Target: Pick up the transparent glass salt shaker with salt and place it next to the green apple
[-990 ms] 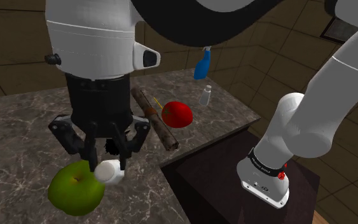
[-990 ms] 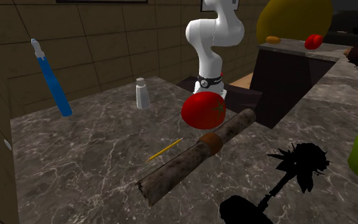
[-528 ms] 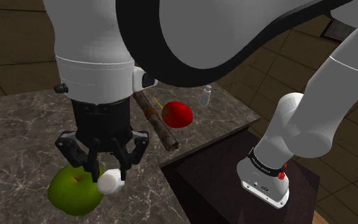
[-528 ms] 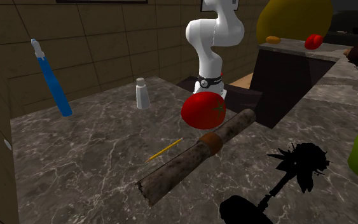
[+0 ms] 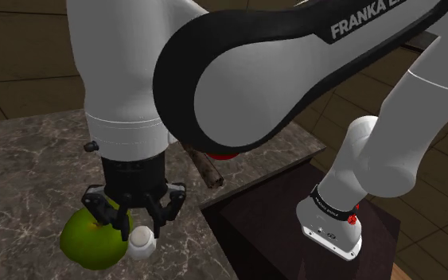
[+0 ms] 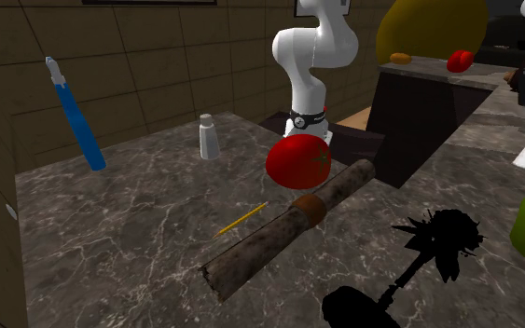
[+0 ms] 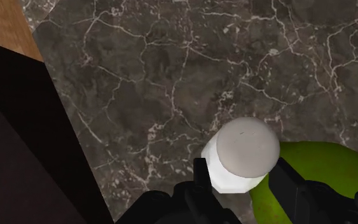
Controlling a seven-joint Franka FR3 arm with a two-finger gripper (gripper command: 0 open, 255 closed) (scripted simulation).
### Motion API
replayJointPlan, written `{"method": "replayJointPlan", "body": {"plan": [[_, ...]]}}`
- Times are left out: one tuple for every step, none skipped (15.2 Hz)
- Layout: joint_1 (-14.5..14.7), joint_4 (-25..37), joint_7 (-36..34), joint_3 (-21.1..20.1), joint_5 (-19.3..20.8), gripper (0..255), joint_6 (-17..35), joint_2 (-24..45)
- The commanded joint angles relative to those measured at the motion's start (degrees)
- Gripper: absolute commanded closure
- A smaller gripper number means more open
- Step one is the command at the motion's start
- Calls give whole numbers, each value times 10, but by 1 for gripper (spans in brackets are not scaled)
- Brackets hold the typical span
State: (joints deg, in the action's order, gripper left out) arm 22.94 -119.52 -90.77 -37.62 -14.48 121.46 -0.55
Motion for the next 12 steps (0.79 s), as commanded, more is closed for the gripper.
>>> {"method": "replayJointPlan", "body": {"plan": [[0,-9,1,-1,2,255,15,7],[1,-14,1,-1,4,255,23,10],[1,-18,1,-1,6,255,31,14],[2,-22,0,-2,8,255,38,18],[2,-26,0,-2,9,255,46,22],[3,-30,0,-2,11,255,54,27],[4,-34,-1,-3,14,255,61,31],[4,-38,-1,-3,16,255,69,36],[5,-42,-2,-3,18,255,77,41],[6,-45,-3,-3,21,255,85,46],[6,-49,-4,-3,24,255,92,51],[7,-52,-5,-3,26,255,100,56]]}}
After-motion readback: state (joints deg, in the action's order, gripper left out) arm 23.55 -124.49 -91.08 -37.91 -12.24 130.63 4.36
